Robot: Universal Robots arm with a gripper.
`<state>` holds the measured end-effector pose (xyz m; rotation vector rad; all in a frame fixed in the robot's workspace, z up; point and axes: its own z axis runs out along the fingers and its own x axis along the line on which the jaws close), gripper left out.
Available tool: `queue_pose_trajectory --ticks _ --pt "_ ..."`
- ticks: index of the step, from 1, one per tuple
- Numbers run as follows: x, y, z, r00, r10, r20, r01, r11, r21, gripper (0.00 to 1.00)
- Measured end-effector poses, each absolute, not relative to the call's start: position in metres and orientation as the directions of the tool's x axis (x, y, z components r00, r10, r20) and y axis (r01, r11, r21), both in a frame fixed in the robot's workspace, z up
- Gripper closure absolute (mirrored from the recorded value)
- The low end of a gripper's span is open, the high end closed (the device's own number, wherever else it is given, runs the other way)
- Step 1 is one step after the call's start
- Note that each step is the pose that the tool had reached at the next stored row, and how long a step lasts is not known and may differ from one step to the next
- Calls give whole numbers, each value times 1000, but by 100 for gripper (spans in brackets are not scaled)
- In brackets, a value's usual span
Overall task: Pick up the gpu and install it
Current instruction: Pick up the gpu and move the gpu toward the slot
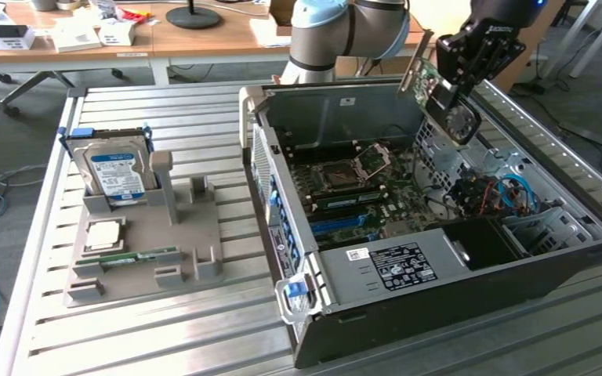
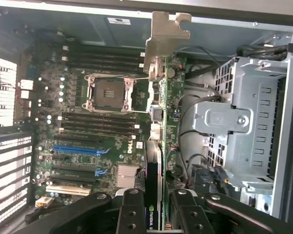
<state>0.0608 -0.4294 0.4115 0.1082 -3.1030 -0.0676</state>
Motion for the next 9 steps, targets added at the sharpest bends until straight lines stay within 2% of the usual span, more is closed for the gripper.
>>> queue_pose_trajectory --ticks 9 --pt "63 -429 411 -997 -71 31 -69 996 50 74"
